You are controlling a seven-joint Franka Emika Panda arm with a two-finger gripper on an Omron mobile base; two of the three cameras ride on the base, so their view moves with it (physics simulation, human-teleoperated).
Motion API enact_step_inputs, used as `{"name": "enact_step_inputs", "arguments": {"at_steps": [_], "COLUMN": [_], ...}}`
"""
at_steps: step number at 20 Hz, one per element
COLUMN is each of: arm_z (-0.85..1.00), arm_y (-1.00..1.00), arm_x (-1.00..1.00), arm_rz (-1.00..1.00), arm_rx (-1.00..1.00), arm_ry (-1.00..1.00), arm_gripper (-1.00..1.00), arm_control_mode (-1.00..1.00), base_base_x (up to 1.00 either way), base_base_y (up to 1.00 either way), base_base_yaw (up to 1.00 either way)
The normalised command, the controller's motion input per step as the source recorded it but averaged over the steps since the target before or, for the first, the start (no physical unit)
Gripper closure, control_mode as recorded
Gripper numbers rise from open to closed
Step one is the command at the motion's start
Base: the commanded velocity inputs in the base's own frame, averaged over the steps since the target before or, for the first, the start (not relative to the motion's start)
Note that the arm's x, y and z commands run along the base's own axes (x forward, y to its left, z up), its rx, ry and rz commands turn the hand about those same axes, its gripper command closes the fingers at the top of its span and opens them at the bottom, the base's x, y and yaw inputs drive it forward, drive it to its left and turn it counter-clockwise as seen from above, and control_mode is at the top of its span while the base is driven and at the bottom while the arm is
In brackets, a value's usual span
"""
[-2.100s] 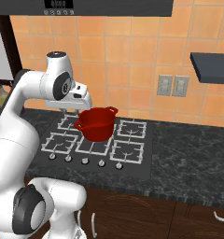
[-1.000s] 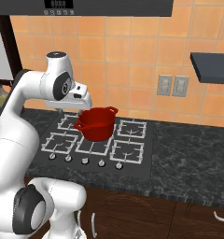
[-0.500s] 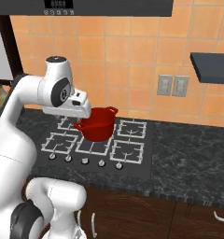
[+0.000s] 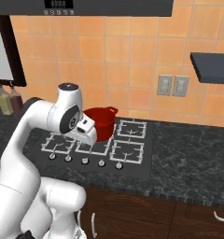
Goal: Turn off the center burner of the stove.
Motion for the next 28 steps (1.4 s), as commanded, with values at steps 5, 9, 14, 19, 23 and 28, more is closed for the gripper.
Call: {"name": "enact_step_inputs", "arguments": {"at_steps": [5,9,14,19,23,28], "arm_z": [-0.45,-0.47,-0.25,-0.41,-0.41,-0.29], "arm_y": [0.25,0.22,0.01,0.0,0.0,0.0], "arm_x": [0.24,0.28,0.27,0.11,0.26,0.44], "arm_rz": [-0.23,-0.19,-0.07,-0.06,-0.04,-0.04], "arm_rx": [0.0,0.0,-0.01,0.0,0.0,0.0], "arm_ry": [-0.01,0.01,0.09,0.11,0.13,0.1], "arm_gripper": [-1.0,-1.0,-1.0,-1.0,-1.0,-1.0], "arm_control_mode": [-1.0,-1.0,-1.0,-1.0,-1.0,-1.0], "base_base_x": [0.0,0.0,0.0,0.0,0.0,0.0], "base_base_y": [0.0,0.0,0.0,0.0,0.0,0.0], "base_base_yaw": [0.0,0.0,0.0,0.0,0.0,0.0]}}
